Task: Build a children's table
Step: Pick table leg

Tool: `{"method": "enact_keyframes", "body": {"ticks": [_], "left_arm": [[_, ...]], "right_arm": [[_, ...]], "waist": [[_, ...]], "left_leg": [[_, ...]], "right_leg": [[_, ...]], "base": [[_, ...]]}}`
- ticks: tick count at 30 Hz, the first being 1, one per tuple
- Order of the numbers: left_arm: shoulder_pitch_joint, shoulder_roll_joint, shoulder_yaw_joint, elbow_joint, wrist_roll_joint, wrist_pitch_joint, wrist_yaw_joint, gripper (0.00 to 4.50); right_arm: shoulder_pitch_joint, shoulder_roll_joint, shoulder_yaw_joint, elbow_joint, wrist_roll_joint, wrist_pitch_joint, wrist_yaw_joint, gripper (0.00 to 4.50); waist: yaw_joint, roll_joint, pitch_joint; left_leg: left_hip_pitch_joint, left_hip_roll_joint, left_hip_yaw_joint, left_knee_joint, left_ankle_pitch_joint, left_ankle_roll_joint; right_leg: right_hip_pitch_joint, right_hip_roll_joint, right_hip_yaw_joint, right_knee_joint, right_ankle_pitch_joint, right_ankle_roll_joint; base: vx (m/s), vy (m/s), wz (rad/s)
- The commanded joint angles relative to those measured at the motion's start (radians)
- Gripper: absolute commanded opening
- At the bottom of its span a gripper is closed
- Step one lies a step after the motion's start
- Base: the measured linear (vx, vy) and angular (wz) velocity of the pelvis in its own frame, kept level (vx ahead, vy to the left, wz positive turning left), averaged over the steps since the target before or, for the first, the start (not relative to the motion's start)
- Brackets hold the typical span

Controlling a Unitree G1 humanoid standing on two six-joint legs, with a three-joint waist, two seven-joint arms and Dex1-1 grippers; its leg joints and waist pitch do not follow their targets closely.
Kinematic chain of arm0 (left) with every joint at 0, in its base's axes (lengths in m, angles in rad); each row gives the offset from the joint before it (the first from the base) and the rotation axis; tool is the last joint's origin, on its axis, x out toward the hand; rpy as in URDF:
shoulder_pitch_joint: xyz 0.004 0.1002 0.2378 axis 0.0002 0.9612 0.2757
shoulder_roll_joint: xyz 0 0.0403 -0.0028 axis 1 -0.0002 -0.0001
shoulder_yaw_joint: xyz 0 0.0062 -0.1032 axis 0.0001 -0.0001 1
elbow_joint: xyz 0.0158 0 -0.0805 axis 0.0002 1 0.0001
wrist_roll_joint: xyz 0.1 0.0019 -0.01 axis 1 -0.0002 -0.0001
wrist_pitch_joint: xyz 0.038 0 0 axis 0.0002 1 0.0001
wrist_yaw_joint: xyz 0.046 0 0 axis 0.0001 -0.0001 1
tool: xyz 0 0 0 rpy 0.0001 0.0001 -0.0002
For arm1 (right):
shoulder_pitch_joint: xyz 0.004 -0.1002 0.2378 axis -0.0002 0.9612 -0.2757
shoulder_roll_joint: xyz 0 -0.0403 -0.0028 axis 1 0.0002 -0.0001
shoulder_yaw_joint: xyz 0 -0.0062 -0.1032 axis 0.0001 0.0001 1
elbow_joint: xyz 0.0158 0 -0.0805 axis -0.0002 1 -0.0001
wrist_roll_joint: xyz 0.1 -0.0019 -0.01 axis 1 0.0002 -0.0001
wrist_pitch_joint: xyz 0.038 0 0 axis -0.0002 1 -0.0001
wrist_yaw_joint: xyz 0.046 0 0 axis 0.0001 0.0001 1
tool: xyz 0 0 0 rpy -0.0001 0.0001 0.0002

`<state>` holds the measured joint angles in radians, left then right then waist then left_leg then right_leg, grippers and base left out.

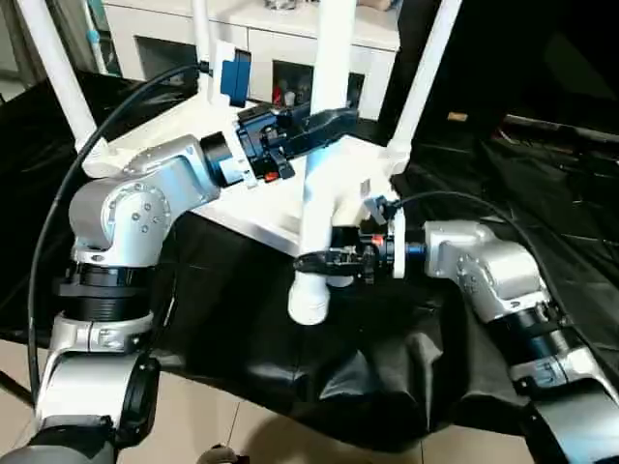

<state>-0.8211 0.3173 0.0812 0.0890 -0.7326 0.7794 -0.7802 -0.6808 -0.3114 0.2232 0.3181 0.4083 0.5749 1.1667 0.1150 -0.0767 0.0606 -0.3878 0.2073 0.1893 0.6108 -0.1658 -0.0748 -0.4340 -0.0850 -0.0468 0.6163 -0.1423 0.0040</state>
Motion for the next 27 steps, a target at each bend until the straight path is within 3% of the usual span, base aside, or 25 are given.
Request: {"method": "enact_keyframes", "body": {"ticks": [1,10,27], "left_arm": [[-0.021,0.000,0.001,0.001,-0.005,0.003,-0.007,1.65],[-0.036,-0.011,0.018,0.020,-0.005,-0.010,0.002,1.65],[-0.036,-0.023,0.042,0.009,-0.038,0.002,0.002,1.64]], "right_arm": [[-0.017,-0.010,-0.002,-0.001,-0.010,-0.017,0.013,2.94],[-0.012,-0.012,0.023,-0.010,-0.003,-0.006,0.065,2.94],[-0.019,0.046,0.009,0.059,-0.021,-0.024,0.026,2.94]], "waist": [[0.001,0.008,-0.077],[0.001,0.008,-0.076],[0.001,0.009,-0.077]], "left_leg": [[0.019,0.012,-0.008,-0.073,-0.231,-0.046],[0.020,0.013,-0.008,-0.073,-0.236,-0.042],[0.021,0.013,-0.009,-0.075,-0.241,-0.045]], "right_leg": [[0.060,-0.040,0.025,-0.064,-0.301,-0.156],[0.058,-0.040,0.025,-0.065,-0.309,-0.155],[0.058,-0.042,0.025,-0.064,-0.306,-0.161]], "base": [[0.000,0.000,0.00],[0.000,0.000,0.00],[0.000,0.000,0.00]]}}
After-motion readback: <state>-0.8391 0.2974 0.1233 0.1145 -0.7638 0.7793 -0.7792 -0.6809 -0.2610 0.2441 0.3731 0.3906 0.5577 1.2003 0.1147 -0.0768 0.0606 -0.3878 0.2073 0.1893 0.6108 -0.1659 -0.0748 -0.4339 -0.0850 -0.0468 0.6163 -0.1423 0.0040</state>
